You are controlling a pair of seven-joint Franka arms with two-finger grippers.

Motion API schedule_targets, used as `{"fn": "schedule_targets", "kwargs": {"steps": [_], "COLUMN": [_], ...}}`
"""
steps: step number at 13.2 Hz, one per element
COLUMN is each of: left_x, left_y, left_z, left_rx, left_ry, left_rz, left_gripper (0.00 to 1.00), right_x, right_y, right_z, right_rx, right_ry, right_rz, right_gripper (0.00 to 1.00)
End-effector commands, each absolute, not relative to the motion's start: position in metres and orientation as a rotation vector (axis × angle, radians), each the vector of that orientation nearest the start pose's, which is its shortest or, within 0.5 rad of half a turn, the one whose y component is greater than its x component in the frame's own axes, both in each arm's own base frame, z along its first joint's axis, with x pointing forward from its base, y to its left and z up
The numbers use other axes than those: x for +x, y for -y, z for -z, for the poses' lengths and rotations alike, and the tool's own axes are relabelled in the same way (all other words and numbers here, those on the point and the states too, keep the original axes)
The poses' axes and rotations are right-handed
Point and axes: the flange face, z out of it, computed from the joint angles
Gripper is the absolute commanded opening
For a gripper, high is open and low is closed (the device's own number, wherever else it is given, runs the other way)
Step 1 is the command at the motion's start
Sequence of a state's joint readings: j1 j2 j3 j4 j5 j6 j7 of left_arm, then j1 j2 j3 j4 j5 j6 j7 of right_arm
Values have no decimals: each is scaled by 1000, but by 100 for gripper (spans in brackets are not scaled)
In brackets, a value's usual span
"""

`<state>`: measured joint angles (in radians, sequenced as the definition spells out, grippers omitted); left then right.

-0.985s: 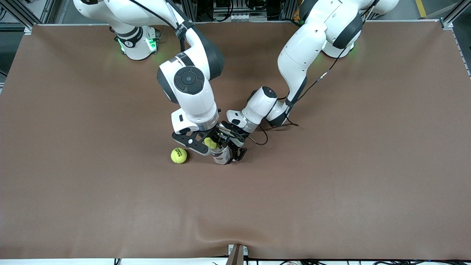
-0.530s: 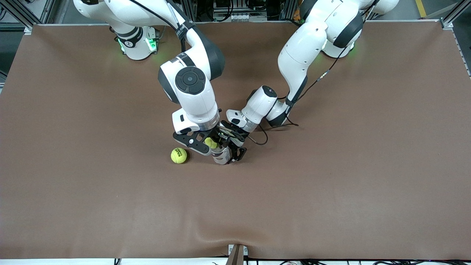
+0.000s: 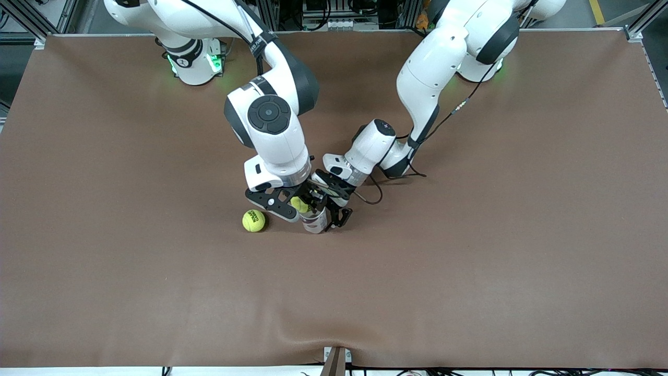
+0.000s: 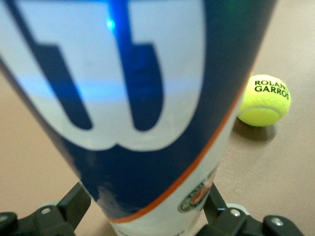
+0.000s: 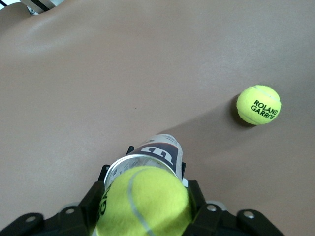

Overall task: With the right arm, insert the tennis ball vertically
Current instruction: 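Open the right gripper to drop the ball into the can, withdraw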

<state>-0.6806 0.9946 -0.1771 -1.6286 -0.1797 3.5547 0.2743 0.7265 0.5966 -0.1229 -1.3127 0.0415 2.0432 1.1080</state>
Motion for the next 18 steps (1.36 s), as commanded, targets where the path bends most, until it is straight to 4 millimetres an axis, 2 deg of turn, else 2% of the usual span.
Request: {"fn": "schedule_targets", "kwargs": {"steps": [1,4,5,7,9,11,13,16,18], "left_x": [499,499,499,499,499,498,496,495,493], "left_y": [497,497,497,497,498,498,500,502,504], "left_z": [-162,-162,-162,-162,-162,-161,-159,-157,-158], "left_rx": [-2937,-2936,-2938,-2938,-2938,-2939,-2941,-2941,-2942], "left_ry": [-1225,-1225,-1224,-1223,-1223,-1226,-1232,-1235,-1240], "left_rz": [1453,1455,1453,1455,1455,1450,1447,1446,1449], "left_gripper": [100,100,100,100,100,100,100,100,100], "right_x": [598,598,598,595,600,597,599,608,616], "right_y": [-441,-441,-441,-442,-429,-421,-403,-359,-337], "right_z": [-408,-408,-408,-415,-430,-440,-450,-470,-474], "right_rx": [-2953,-2954,-2955,-2952,-2945,-2972,-3029,-3076,-3084], "right_ry": [-756,-755,-755,-758,-770,-774,-683,-607,-588], "right_rz": [203,204,203,202,205,175,131,45,14], "right_gripper": [85,88,100,100,100,100,100,100,100]}}
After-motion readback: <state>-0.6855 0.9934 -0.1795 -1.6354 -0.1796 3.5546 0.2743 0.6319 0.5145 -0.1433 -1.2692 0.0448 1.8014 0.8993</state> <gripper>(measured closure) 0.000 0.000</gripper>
